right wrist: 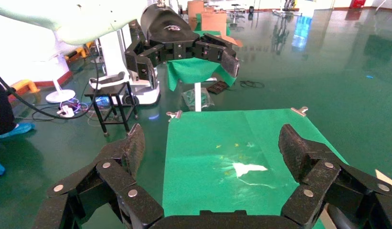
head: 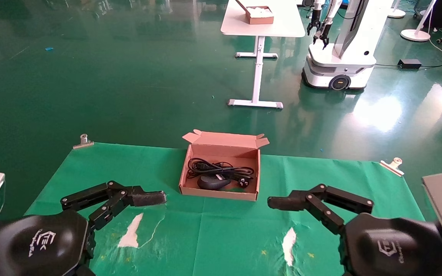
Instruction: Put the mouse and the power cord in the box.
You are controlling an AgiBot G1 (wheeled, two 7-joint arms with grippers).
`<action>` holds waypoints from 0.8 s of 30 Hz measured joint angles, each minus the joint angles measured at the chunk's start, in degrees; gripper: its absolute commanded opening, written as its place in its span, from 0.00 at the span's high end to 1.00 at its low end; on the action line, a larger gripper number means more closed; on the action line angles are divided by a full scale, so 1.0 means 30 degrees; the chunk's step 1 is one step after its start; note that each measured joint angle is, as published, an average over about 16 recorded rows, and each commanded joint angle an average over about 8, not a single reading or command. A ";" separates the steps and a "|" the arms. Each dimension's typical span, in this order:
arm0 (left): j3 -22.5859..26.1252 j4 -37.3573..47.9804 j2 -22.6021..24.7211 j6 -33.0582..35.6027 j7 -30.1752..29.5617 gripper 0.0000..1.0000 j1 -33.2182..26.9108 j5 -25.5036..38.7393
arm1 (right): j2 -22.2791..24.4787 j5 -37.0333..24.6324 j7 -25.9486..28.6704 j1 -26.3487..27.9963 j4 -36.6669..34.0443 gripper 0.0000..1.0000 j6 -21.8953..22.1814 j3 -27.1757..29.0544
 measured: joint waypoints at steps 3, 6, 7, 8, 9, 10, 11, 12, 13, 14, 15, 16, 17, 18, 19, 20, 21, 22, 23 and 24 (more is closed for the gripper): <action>0.0022 0.0041 0.0028 -0.0026 0.0001 0.00 -0.0022 0.0034 | -0.0015 -0.0021 -0.0036 0.0051 -0.0076 0.00 0.0003 -0.0003; 0.0046 0.0081 0.0055 -0.0053 0.0002 0.00 -0.0046 0.0073 | -0.0038 -0.0057 -0.0068 0.0121 -0.0174 0.00 -0.0001 -0.0011; 0.0053 0.0092 0.0063 -0.0062 0.0002 0.00 -0.0053 0.0086 | -0.0046 -0.0070 -0.0078 0.0142 -0.0202 0.00 -0.0002 -0.0014; 0.0059 0.0102 0.0070 -0.0069 0.0003 0.00 -0.0059 0.0097 | -0.0053 -0.0083 -0.0087 0.0161 -0.0228 0.00 -0.0004 -0.0017; 0.0065 0.0112 0.0077 -0.0075 0.0003 0.00 -0.0065 0.0108 | -0.0060 -0.0096 -0.0094 0.0178 -0.0253 0.00 -0.0006 -0.0020; 0.0070 0.0120 0.0084 -0.0082 0.0004 0.00 -0.0071 0.0119 | -0.0066 -0.0108 -0.0101 0.0194 -0.0275 0.00 -0.0008 -0.0023; 0.0075 0.0128 0.0089 -0.0088 0.0004 0.00 -0.0076 0.0128 | -0.0072 -0.0119 -0.0108 0.0209 -0.0296 0.00 -0.0010 -0.0026; 0.0080 0.0136 0.0095 -0.0094 0.0005 0.00 -0.0080 0.0137 | -0.0077 -0.0129 -0.0114 0.0223 -0.0314 0.00 -0.0012 -0.0028; 0.0084 0.0143 0.0100 -0.0099 0.0005 0.00 -0.0085 0.0146 | -0.0081 -0.0138 -0.0119 0.0235 -0.0332 0.00 -0.0014 -0.0031; 0.0088 0.0149 0.0104 -0.0104 0.0006 0.00 -0.0088 0.0153 | -0.0086 -0.0146 -0.0124 0.0247 -0.0348 0.00 -0.0016 -0.0033; 0.0091 0.0155 0.0108 -0.0109 0.0006 0.00 -0.0092 0.0160 | -0.0089 -0.0154 -0.0129 0.0257 -0.0363 0.00 -0.0018 -0.0034; 0.0094 0.0160 0.0112 -0.0113 0.0007 0.00 -0.0095 0.0167 | -0.0093 -0.0161 -0.0133 0.0267 -0.0377 0.00 -0.0020 -0.0036; 0.0097 0.0165 0.0115 -0.0117 0.0007 0.00 -0.0098 0.0173 | -0.0096 -0.0167 -0.0137 0.0276 -0.0389 0.00 -0.0022 -0.0038; 0.0100 0.0170 0.0118 -0.0121 0.0008 0.00 -0.0100 0.0179 | -0.0099 -0.0173 -0.0140 0.0285 -0.0401 0.00 -0.0023 -0.0039; 0.0103 0.0174 0.0121 -0.0124 0.0008 0.00 -0.0102 0.0185 | -0.0101 -0.0179 -0.0144 0.0292 -0.0412 0.00 -0.0025 -0.0041; 0.0105 0.0177 0.0123 -0.0127 0.0009 0.00 -0.0104 0.0189 | -0.0104 -0.0184 -0.0147 0.0299 -0.0421 0.00 -0.0027 -0.0042; 0.0107 0.0180 0.0125 -0.0130 0.0009 0.00 -0.0106 0.0194 | -0.0106 -0.0189 -0.0151 0.0306 -0.0431 0.00 -0.0028 -0.0044; 0.0109 0.0183 0.0127 -0.0132 0.0009 0.00 -0.0108 0.0198 | -0.0108 -0.0193 -0.0154 0.0312 -0.0439 0.00 -0.0030 -0.0045; 0.0110 0.0185 0.0129 -0.0134 0.0010 0.00 -0.0109 0.0202 | -0.0110 -0.0196 -0.0156 0.0318 -0.0447 0.00 -0.0032 -0.0046; 0.0112 0.0187 0.0131 -0.0136 0.0010 0.00 -0.0111 0.0206 | -0.0111 -0.0200 -0.0159 0.0323 -0.0454 0.00 -0.0033 -0.0048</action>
